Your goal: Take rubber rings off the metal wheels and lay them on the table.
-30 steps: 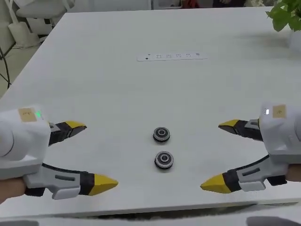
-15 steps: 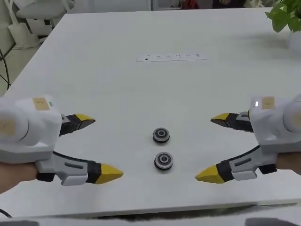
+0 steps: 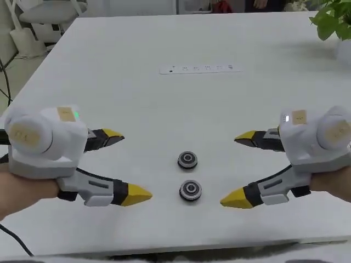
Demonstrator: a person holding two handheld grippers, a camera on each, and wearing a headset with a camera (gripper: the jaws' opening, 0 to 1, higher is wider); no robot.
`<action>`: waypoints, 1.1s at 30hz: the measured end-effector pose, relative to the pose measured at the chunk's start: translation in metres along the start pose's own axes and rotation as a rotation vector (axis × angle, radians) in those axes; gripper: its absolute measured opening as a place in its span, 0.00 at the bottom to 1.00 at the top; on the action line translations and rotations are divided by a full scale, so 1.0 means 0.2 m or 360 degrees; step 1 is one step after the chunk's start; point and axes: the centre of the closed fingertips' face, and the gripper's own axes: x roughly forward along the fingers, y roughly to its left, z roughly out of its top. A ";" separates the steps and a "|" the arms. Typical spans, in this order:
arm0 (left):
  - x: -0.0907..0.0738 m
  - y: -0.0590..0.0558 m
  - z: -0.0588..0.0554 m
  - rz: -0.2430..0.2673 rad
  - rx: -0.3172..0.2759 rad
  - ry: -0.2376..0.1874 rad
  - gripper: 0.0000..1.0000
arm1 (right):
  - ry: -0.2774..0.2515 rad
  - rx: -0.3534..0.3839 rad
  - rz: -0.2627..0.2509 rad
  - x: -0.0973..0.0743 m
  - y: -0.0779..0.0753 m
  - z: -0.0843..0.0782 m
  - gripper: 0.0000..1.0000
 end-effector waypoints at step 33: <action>0.19 0.02 0.03 -0.0133 0.0067 0.0028 0.67 | 0.0018 -0.0061 0.0123 0.12 -0.04 -0.03 0.66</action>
